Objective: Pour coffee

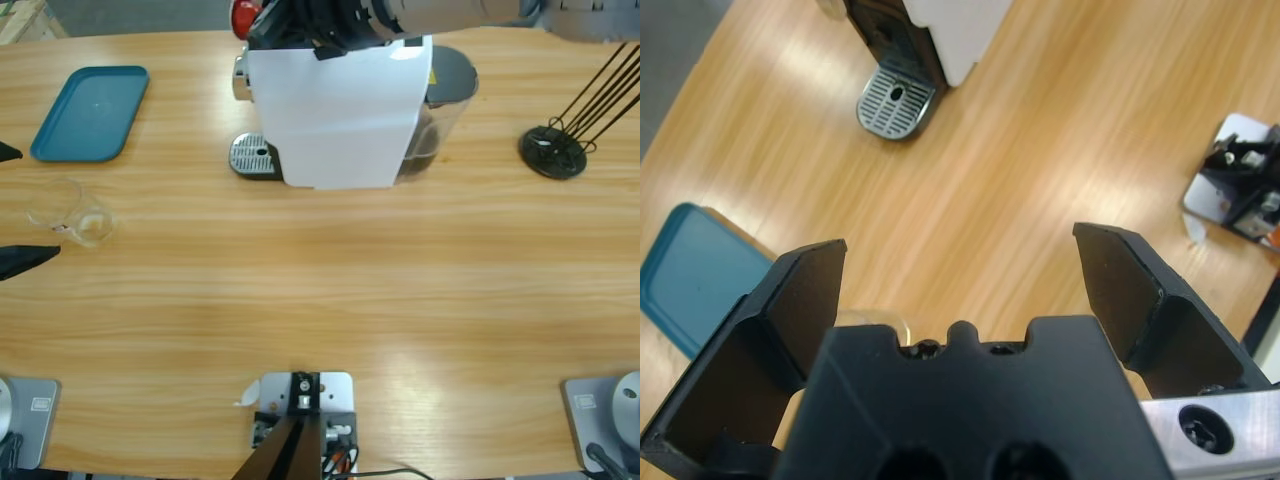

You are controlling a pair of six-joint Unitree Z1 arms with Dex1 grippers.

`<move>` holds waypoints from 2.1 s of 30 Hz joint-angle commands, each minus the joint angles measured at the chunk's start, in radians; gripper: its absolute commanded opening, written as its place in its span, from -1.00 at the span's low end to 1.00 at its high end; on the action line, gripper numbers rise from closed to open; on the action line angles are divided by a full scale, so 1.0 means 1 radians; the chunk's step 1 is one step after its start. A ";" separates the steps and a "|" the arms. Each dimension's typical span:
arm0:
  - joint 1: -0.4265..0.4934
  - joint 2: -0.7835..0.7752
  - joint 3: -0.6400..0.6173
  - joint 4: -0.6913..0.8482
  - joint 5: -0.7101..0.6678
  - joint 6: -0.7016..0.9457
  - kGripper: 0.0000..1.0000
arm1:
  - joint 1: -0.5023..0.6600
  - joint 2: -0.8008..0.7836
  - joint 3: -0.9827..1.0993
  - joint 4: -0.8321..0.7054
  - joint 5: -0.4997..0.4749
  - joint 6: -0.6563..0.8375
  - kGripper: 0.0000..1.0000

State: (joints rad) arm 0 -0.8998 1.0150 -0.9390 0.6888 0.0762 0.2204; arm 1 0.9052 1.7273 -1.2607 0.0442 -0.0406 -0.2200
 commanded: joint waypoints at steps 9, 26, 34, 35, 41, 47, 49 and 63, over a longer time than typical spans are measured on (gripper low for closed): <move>0.002 -0.067 0.060 0.011 0.005 0.017 1.00 | 0.012 0.036 0.050 0.012 -0.090 0.021 -1.00; 0.002 -0.062 0.068 0.011 0.008 0.016 0.99 | 0.012 0.068 0.043 0.010 -0.107 0.018 -0.21; 0.002 -0.061 0.068 0.009 0.007 0.016 0.99 | 0.012 0.069 0.038 0.006 -0.172 0.018 0.83; 0.002 -0.061 0.068 0.010 0.007 0.016 0.99 | 0.012 0.071 0.038 0.006 -0.175 0.017 0.85; 0.002 -0.056 0.067 0.008 0.007 0.016 0.99 | 0.021 0.059 0.035 0.005 -0.182 0.013 0.88; 0.002 -0.054 0.060 0.006 0.010 0.007 0.99 | 0.145 0.024 0.011 0.014 -0.171 0.097 0.81; 0.002 -0.052 0.061 0.006 0.010 0.007 0.99 | 0.196 0.020 0.014 0.024 -0.204 0.187 0.69; 0.012 -0.089 0.054 0.016 0.003 0.007 0.98 | 0.253 -0.199 0.276 0.129 -0.392 0.897 -1.00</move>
State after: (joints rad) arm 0 -0.8956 0.9692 -0.9090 0.6894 0.0762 0.2246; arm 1 1.1475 1.6237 -1.1502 0.1789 -0.3126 0.5233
